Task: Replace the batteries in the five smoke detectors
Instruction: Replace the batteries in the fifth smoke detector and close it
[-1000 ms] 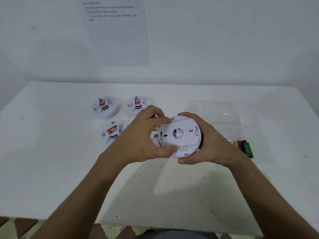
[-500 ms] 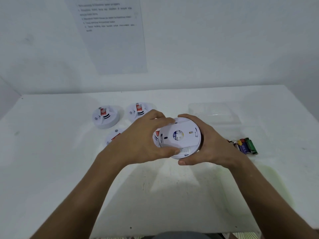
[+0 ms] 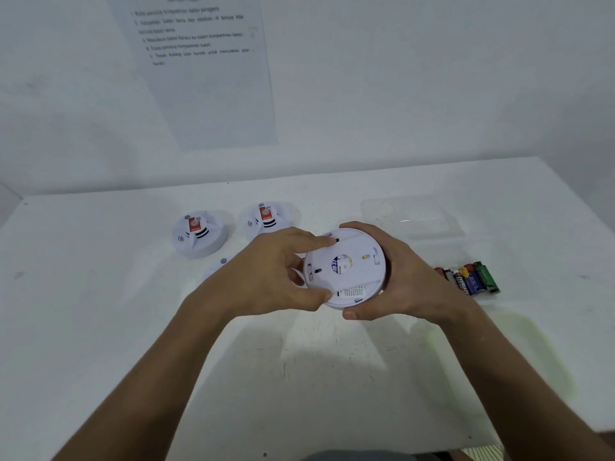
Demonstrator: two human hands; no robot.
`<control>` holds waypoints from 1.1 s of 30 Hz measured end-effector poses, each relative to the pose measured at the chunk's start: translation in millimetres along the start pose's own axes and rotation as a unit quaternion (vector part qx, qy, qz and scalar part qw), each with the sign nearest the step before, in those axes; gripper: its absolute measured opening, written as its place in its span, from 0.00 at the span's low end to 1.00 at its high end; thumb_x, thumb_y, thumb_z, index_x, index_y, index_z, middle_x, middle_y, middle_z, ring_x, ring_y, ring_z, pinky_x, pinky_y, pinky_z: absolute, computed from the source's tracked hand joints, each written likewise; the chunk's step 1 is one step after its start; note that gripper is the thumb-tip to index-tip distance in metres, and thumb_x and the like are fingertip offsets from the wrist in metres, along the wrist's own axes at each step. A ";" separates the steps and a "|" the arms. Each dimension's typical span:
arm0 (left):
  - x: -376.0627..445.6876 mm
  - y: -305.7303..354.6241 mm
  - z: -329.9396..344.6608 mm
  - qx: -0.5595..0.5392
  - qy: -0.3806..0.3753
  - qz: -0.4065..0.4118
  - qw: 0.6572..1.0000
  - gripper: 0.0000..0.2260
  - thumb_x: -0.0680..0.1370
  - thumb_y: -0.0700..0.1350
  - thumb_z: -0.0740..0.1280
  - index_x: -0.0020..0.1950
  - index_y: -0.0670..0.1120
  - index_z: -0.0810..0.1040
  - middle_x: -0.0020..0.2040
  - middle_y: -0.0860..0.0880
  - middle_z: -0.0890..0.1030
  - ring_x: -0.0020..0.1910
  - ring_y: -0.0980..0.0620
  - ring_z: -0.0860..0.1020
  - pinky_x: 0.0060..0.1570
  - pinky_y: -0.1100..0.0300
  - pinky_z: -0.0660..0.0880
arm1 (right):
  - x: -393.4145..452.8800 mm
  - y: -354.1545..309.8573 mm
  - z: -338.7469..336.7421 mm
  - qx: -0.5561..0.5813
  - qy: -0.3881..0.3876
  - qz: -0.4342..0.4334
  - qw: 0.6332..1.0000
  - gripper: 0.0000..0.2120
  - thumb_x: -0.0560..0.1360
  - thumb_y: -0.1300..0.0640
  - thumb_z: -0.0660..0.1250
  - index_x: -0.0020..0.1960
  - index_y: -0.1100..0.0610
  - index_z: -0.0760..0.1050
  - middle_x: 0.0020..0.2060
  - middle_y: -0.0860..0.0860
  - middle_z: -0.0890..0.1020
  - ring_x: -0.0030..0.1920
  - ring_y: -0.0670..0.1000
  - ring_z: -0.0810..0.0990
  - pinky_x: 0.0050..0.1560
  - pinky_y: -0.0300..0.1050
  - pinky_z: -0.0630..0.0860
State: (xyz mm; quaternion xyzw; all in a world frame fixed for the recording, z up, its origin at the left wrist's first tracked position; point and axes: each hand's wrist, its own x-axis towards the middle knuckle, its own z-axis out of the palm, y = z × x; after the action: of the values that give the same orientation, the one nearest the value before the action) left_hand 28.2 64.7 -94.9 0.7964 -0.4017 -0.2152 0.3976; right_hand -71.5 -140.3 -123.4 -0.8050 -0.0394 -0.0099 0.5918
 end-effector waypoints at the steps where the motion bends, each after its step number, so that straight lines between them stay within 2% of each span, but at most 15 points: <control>1: 1.1 -2.7 0.0 -0.005 -0.002 0.003 1.000 0.31 0.65 0.44 0.79 0.67 0.51 0.76 0.57 0.54 0.79 0.51 0.55 0.81 0.46 0.63 0.79 | 0.6 1.0 0.4 0.003 -0.003 0.002 1.000 0.44 0.58 0.67 0.83 0.70 0.54 0.69 0.62 0.45 0.78 0.63 0.48 0.77 0.57 0.38 0.77; 5: 2.9 -10.4 -2.6 -0.016 -0.002 0.010 1.000 0.31 0.61 0.49 0.78 0.64 0.55 0.78 0.48 0.53 0.76 0.47 0.52 0.81 0.40 0.65 0.77 | 1.3 3.2 1.5 0.024 -0.016 0.009 1.000 0.44 0.58 0.70 0.83 0.70 0.54 0.70 0.63 0.46 0.78 0.64 0.47 0.78 0.57 0.38 0.77; 7: 3.1 -10.6 -5.2 -0.028 0.005 0.016 0.999 0.30 0.61 0.49 0.78 0.63 0.57 0.78 0.49 0.51 0.78 0.46 0.52 0.82 0.38 0.65 0.77 | 2.9 3.9 0.6 0.032 -0.022 0.011 0.999 0.45 0.57 0.68 0.82 0.70 0.52 0.70 0.63 0.45 0.78 0.64 0.47 0.78 0.58 0.38 0.77; 9: 4.1 -9.4 -6.6 -0.039 0.011 0.021 0.999 0.30 0.63 0.44 0.80 0.63 0.56 0.77 0.51 0.50 0.79 0.45 0.53 0.83 0.37 0.63 0.78 | 4.8 4.6 -1.1 0.033 -0.025 0.007 0.999 0.44 0.57 0.67 0.82 0.69 0.50 0.70 0.62 0.44 0.79 0.64 0.46 0.78 0.58 0.37 0.77; 11: 5.3 -9.4 -6.5 -0.045 0.015 0.023 0.999 0.31 0.65 0.41 0.79 0.65 0.54 0.76 0.54 0.52 0.80 0.45 0.54 0.83 0.37 0.62 0.78 | 6.8 4.9 -2.2 0.031 -0.021 0.004 0.999 0.44 0.57 0.66 0.82 0.69 0.48 0.69 0.62 0.44 0.79 0.64 0.46 0.77 0.58 0.37 0.77; 14: 6.0 -11.5 -6.8 -0.068 0.034 0.015 0.997 0.34 0.64 0.48 0.79 0.68 0.56 0.72 0.57 0.60 0.79 0.48 0.54 0.82 0.39 0.62 0.79 | 11.2 5.1 -4.0 -0.055 0.010 -0.017 0.998 0.46 0.55 0.55 0.84 0.67 0.40 0.67 0.63 0.46 0.72 0.65 0.45 0.74 0.58 0.39 0.76; 16: 7.3 -13.2 -6.3 -0.111 0.055 0.017 0.992 0.36 0.64 0.52 0.77 0.70 0.56 0.71 0.58 0.59 0.79 0.49 0.51 0.81 0.42 0.59 0.80 | 14.5 7.0 -6.8 -0.149 0.023 -0.022 0.988 0.45 0.54 0.47 0.81 0.65 0.32 0.63 0.62 0.44 0.68 0.63 0.45 0.70 0.56 0.38 0.74; 17: 7.9 -13.4 -6.0 -0.138 0.060 0.024 0.988 0.36 0.64 0.52 0.77 0.70 0.55 0.70 0.58 0.57 0.79 0.50 0.48 0.81 0.44 0.58 0.80 | 15.3 7.7 -8.4 -0.180 0.023 -0.016 0.983 0.45 0.54 0.46 0.81 0.65 0.31 0.60 0.61 0.42 0.67 0.63 0.45 0.69 0.55 0.38 0.74; 21: 6.3 -14.0 -5.3 -0.261 0.031 0.055 0.963 0.33 0.67 0.41 0.75 0.71 0.50 0.68 0.62 0.48 0.79 0.54 0.44 0.81 0.51 0.55 0.78 | 13.4 10.9 -11.7 -0.189 -0.014 -0.003 0.982 0.51 0.59 0.53 0.80 0.72 0.35 0.55 0.63 0.40 0.65 0.64 0.40 0.68 0.57 0.30 0.71; 23: 4.4 -16.7 -4.8 -0.304 0.033 0.050 0.951 0.31 0.68 0.38 0.73 0.70 0.48 0.70 0.63 0.46 0.79 0.56 0.43 0.80 0.52 0.55 0.78 | 12.9 11.4 -11.9 -0.151 -0.027 -0.010 0.988 0.49 0.59 0.56 0.80 0.73 0.40 0.57 0.64 0.41 0.67 0.64 0.44 0.71 0.57 0.35 0.74; 24: 3.5 -18.3 -4.5 -0.292 0.048 0.047 0.954 0.30 0.68 0.39 0.73 0.68 0.49 0.71 0.62 0.46 0.79 0.56 0.44 0.80 0.51 0.56 0.78 | 12.5 11.0 -11.7 -0.115 -0.028 -0.010 0.993 0.48 0.60 0.59 0.80 0.72 0.44 0.59 0.64 0.41 0.69 0.63 0.46 0.73 0.57 0.39 0.76; 26: 4.1 -23.4 -3.0 -0.199 0.078 0.039 0.976 0.29 0.66 0.46 0.75 0.66 0.53 0.73 0.62 0.52 0.79 0.57 0.48 0.79 0.50 0.58 0.78 | 11.0 10.9 -12.1 -0.039 -0.025 -0.014 0.999 0.46 0.60 0.66 0.79 0.71 0.51 0.60 0.61 0.44 0.72 0.61 0.47 0.76 0.54 0.41 0.78; 29: 4.2 -23.9 3.6 -0.094 0.029 0.005 0.995 0.36 0.64 0.55 0.78 0.70 0.60 0.69 0.64 0.59 0.76 0.59 0.55 0.77 0.53 0.58 0.78 | 7.0 11.7 -11.7 0.049 -0.014 -0.009 0.999 0.46 0.59 0.69 0.79 0.70 0.54 0.60 0.61 0.46 0.74 0.63 0.49 0.77 0.55 0.43 0.79; 31: 4.0 -19.9 9.4 -0.107 -0.010 0.003 0.994 0.39 0.65 0.51 0.80 0.72 0.58 0.67 0.62 0.59 0.78 0.58 0.54 0.78 0.54 0.59 0.78 | 4.6 12.7 -8.7 0.081 -0.015 -0.009 0.997 0.46 0.59 0.71 0.79 0.70 0.54 0.61 0.63 0.44 0.75 0.65 0.50 0.76 0.57 0.43 0.79; 33: 3.8 -16.3 12.1 -0.135 -0.009 0.015 0.991 0.38 0.65 0.44 0.80 0.72 0.56 0.68 0.57 0.57 0.81 0.52 0.52 0.80 0.48 0.62 0.78 | 2.8 14.5 -6.3 0.075 -0.014 -0.008 0.997 0.46 0.60 0.71 0.79 0.71 0.54 0.61 0.63 0.43 0.75 0.66 0.50 0.75 0.58 0.42 0.78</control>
State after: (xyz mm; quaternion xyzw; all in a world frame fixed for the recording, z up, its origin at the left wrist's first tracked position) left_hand 30.1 61.9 -115.3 0.7273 -0.3840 -0.2692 0.5011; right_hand -67.5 -150.4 -135.2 -0.7584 -0.0550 -0.0003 0.6494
